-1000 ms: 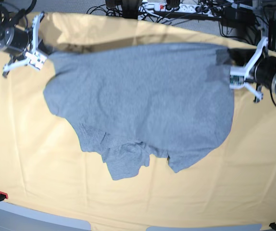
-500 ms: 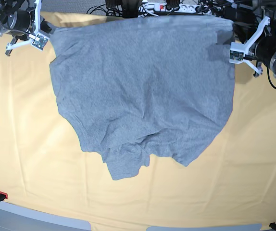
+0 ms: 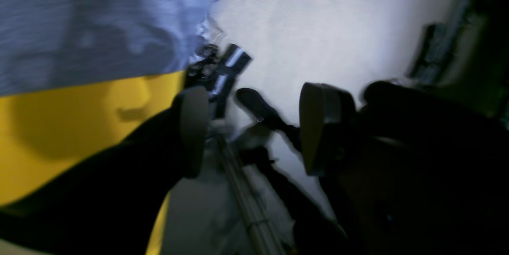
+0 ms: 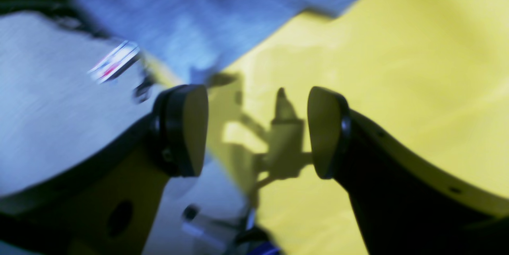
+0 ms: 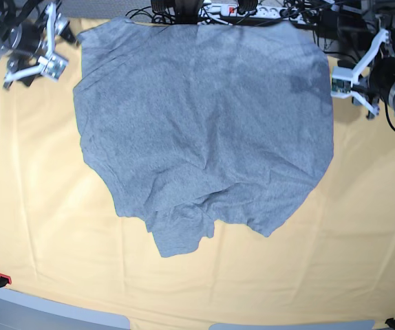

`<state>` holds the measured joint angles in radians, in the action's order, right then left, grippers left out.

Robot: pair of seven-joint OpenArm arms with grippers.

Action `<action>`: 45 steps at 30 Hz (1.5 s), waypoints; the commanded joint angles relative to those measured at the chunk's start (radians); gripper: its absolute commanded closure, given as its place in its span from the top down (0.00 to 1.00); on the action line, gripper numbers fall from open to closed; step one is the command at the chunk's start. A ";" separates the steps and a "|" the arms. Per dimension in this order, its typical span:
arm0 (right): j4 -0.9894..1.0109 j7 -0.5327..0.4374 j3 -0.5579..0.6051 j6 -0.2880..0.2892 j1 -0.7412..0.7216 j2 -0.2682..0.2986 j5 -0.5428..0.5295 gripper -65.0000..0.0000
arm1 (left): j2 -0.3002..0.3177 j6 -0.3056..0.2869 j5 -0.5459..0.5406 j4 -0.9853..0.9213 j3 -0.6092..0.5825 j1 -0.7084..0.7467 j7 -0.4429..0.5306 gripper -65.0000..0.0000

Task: Layout the t-shirt on the table in an organized manner, then fold the t-shirt properly
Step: 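Lift the t-shirt with both grippers and drag it away, spreading it flat, then release the t-shirt and lower the right gripper to its side edge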

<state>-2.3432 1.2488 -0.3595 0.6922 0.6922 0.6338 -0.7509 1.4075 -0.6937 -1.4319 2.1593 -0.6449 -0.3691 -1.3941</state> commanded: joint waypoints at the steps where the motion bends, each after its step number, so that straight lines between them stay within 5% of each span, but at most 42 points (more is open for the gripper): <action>1: -0.013 -0.014 -0.026 -0.008 -0.014 0.015 0.000 0.63 | 0.022 -0.004 -0.005 0.005 0.011 -0.029 -0.002 0.58; 11: -0.013 -0.306 -0.142 -0.147 -0.173 0.011 -0.001 0.63 | -0.023 -0.004 0.106 -0.063 0.011 -0.192 0.008 0.58; 19: 0.162 -0.379 -0.057 -0.152 -0.364 -0.040 -0.011 0.63 | -0.121 0.017 0.108 -0.286 0.025 -0.282 0.014 0.58; 28: 0.417 -0.370 0.103 -0.201 -0.566 -0.051 -0.037 0.63 | -0.255 0.037 0.085 -0.493 0.221 -0.282 0.034 0.58; 37: 0.690 -0.337 0.173 -0.206 -0.794 -0.194 -0.056 0.63 | -0.370 0.059 0.084 -0.676 0.460 -0.275 0.032 0.58; 45: 0.940 -0.302 0.173 -0.138 -0.964 -0.294 -0.151 0.63 | -0.382 0.058 0.039 -0.785 0.484 -0.274 0.014 0.58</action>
<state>-1.3853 0.9653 -0.1806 0.5442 -0.2462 0.3260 -0.8799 1.0027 -0.6361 -1.3743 1.3666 -0.1753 -0.6178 -1.3899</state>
